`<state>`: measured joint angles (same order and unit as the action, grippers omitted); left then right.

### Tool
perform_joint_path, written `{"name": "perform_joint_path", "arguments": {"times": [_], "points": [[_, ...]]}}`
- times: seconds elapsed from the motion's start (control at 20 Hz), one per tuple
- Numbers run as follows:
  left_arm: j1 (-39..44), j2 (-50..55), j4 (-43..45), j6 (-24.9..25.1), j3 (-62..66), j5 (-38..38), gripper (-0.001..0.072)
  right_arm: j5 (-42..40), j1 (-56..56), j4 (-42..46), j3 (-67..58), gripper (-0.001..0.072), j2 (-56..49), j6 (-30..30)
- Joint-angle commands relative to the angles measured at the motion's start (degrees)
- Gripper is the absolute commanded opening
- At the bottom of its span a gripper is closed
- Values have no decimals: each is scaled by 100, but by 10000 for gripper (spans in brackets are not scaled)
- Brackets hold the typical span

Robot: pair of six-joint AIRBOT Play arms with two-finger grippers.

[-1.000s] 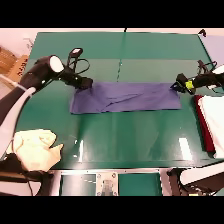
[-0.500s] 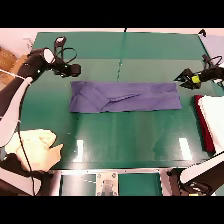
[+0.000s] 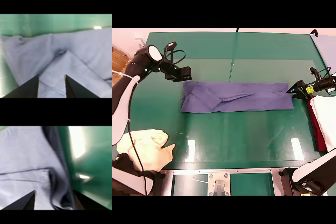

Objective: Fold the shirts.

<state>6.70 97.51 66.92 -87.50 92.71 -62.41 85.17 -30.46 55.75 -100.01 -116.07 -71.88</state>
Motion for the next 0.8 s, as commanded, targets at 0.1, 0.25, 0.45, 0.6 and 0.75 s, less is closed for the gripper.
{"name": "perform_joint_path", "arguments": {"times": [0.1,0.25,0.45,0.6,0.75], "points": [[-9,7,-844,479,7,-173,376,157,114,-321,9,530,-514,350],[-9,7,-1473,833,7,-157,367,201,269,-411,4,87,-540,511],[92,11,-1810,999,7,-20,21,431,271,-562,-221,12,-485,483],[629,144,-1808,999,7,393,21,651,271,-581,-396,12,-105,295],[1541,564,-1851,994,9,1091,21,1016,282,-584,-420,13,632,-76]]}}
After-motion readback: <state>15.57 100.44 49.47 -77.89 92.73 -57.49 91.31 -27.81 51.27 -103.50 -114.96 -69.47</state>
